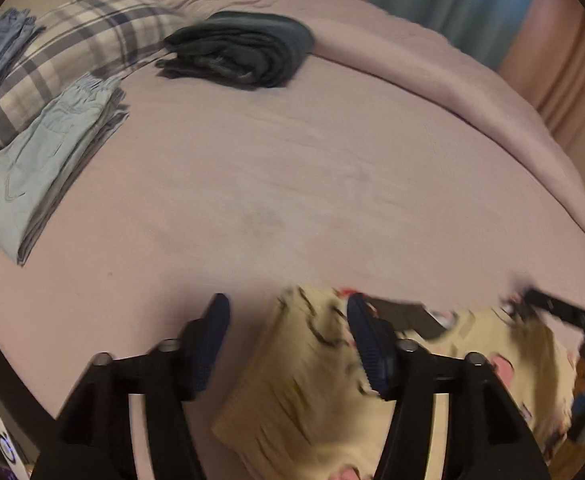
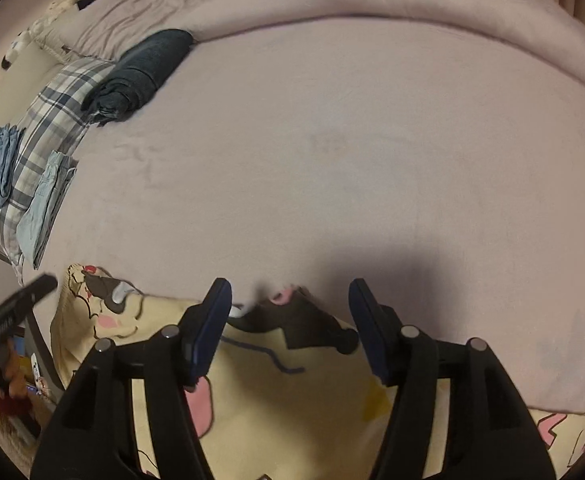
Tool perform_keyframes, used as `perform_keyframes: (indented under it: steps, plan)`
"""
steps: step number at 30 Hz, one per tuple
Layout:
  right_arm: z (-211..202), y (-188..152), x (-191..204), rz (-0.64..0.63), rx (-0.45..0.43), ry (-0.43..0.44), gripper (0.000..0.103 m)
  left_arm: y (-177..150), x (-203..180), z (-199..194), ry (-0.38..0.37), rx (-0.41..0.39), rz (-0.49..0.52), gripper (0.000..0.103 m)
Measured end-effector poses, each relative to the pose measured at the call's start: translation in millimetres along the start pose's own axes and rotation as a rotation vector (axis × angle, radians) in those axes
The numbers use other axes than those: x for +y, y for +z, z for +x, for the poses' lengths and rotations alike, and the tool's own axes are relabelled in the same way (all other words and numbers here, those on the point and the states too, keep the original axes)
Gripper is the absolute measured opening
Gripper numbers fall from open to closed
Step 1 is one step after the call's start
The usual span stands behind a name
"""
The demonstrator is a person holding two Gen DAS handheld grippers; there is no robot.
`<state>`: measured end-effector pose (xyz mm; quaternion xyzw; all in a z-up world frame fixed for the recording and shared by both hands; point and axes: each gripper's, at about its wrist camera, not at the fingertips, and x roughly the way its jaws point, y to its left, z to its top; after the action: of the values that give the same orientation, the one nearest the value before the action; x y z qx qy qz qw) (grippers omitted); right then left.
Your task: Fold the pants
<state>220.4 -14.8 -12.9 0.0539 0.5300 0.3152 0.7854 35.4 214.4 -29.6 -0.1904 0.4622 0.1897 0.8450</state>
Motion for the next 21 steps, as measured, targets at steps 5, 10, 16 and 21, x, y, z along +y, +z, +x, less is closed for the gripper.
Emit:
perform_keyframes:
  steps: [5, 10, 16, 21]
  plan:
    - [16, -9, -12, 0.037, 0.053, 0.055, 0.041, 2, -4, 30, -0.026, 0.096, 0.031, 0.061]
    - [17, -12, -9, 0.045, 0.019, 0.084, 0.006, -14, -5, 38, -0.061, 0.067, 0.029, 0.037]
    - [7, -9, -10, 0.073, -0.051, 0.079, 0.004, -22, 3, 25, -0.062, 0.051, 0.000, 0.031]
    - [9, -7, -19, 0.068, -0.065, -0.032, 0.001, -24, 1, 24, -0.049, 0.050, 0.022, 0.031]
